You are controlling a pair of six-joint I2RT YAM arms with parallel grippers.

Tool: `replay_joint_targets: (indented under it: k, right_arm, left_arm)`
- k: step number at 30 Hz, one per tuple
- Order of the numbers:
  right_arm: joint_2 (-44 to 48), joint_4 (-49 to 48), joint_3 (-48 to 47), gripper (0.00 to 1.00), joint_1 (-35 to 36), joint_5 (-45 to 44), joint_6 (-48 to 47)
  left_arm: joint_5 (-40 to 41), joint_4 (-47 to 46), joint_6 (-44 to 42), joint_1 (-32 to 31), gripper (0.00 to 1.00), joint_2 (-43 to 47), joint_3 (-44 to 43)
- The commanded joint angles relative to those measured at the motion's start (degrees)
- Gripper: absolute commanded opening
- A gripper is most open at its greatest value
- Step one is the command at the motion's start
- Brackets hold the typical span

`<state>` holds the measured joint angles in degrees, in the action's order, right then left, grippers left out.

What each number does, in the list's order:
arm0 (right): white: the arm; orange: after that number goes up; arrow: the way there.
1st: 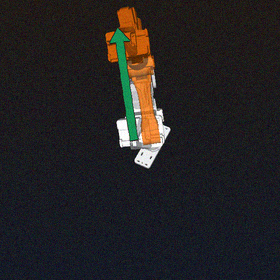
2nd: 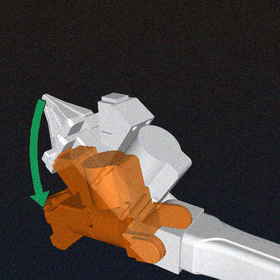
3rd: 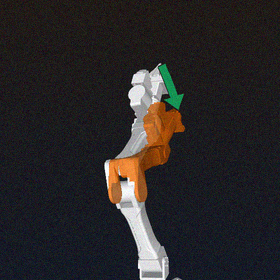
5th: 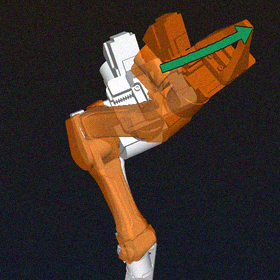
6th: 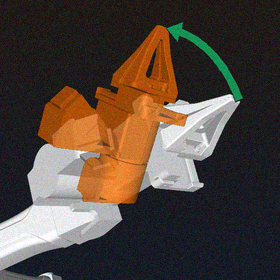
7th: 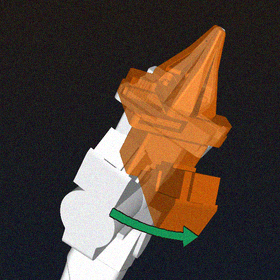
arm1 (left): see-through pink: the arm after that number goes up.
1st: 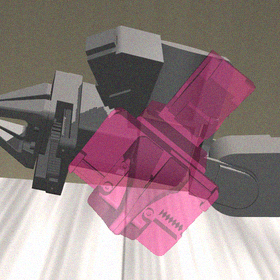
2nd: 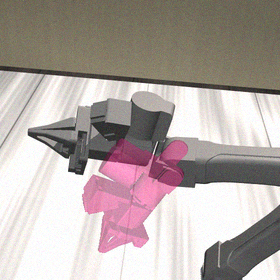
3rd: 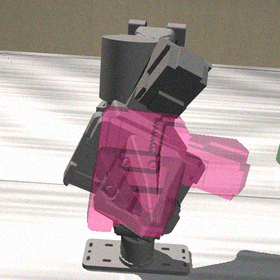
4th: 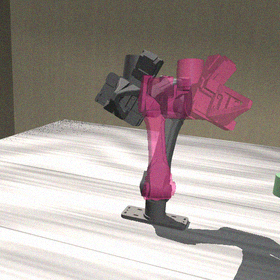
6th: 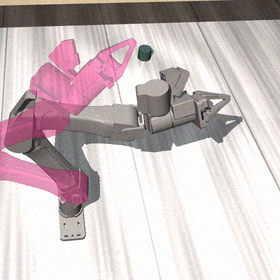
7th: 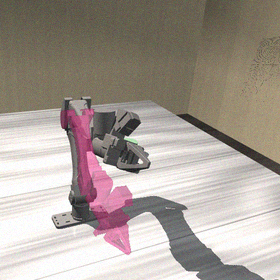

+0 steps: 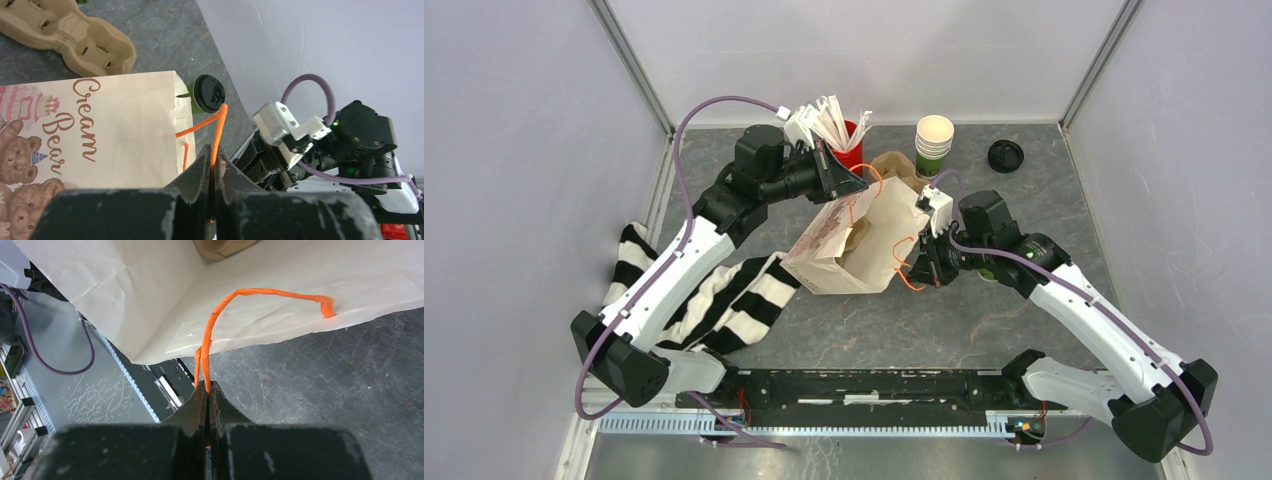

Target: Pack the takeout coffee

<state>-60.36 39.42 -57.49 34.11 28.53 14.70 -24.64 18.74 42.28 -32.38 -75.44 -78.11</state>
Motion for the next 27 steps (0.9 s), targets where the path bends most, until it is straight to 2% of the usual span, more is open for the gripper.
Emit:
replay_joint_targets:
  k: [1, 7, 11, 13, 19, 23, 27]
  right_arm:
    - [1.4, -2.0, -1.4, 0.00, 0.1, -2.5, 1.7]
    - [-0.2, -3.5, -11.5, 0.00, 0.1, 0.2, 4.4]
    - [4.6, -17.1, -6.2, 0.00, 0.4, 0.5, 9.3]
    - [5.1, -21.0, -6.2, 0.00, 0.4, -0.2, 11.5]
    - [4.0, -32.7, -4.3, 0.00, 1.9, -0.4, 17.9]
    - [1.5, -35.2, -4.8, 0.00, 3.7, -2.3, 19.7]
    - [-1.3, -33.8, -9.0, 0.00, 6.3, -4.9, 18.7]
  left_arm:
    - [-2.2, 0.8, -2.3, 0.1, 0.02, 0.9, -1.6]
    - [-1.2, 0.4, 1.3, 0.0, 0.02, 1.0, -1.3]
    - [9.2, 4.8, 1.5, 0.1, 0.02, 1.0, -1.0]
    - [13.1, 6.9, 1.4, 0.7, 0.02, 0.2, -3.2]
    - [11.9, 7.1, -2.4, 0.9, 0.02, -4.4, -8.8]
    - [15.1, 13.3, -6.2, 1.5, 0.02, -8.1, -14.9]
    - [15.5, 13.6, -7.2, 2.9, 0.02, -9.8, -15.8]
